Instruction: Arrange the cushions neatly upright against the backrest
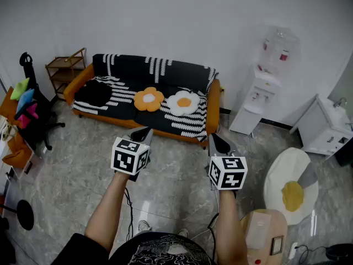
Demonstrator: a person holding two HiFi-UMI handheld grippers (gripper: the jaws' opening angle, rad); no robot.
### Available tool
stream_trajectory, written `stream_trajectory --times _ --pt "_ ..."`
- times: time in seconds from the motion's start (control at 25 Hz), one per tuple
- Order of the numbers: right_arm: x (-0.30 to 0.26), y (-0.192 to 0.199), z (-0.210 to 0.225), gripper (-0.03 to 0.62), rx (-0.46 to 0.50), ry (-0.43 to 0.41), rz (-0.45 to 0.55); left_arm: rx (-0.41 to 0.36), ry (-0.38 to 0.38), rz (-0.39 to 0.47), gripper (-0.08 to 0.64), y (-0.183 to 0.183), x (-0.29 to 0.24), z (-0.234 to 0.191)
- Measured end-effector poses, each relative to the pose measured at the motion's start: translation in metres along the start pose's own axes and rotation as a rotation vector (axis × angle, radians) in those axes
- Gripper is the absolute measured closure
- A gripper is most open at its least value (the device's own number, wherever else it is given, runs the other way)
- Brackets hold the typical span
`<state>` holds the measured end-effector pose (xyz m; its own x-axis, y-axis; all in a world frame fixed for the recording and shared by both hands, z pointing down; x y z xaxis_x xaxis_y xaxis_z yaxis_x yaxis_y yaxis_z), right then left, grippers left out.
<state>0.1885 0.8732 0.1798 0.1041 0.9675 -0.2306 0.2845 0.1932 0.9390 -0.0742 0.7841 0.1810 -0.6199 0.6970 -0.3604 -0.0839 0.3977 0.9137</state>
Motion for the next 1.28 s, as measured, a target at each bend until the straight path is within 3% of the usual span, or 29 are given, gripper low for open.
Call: stream_trajectory --times 0.32,0.4,1.28 --pt "0.000 0.000 -0.003 0.561 -0.016 0.013 -0.005 0.001 0.010 0.004 0.560 -0.001 0.001 -0.003" --pt "-0.001 0.000 -0.005 0.524 -0.016 0.009 -0.008 0.003 0.011 -0.002 0.557 0.000 0.001 -0.005" --pt "-0.019 -0.014 -0.053 0.339 -0.018 0.015 -0.039 0.005 0.037 -0.009 0.310 0.000 0.007 -0.054"
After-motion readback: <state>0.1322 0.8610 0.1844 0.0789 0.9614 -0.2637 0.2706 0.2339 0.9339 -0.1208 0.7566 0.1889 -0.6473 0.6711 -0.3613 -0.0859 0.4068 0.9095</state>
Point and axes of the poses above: the fingertips, and each gripper's own axes: x backward along the fingers, z to its right, y out of its underside, the point moved 9 cm from there along x, backward along the fingers, and after that the axes turned 14 degrees about x, right-handed, at the moved point
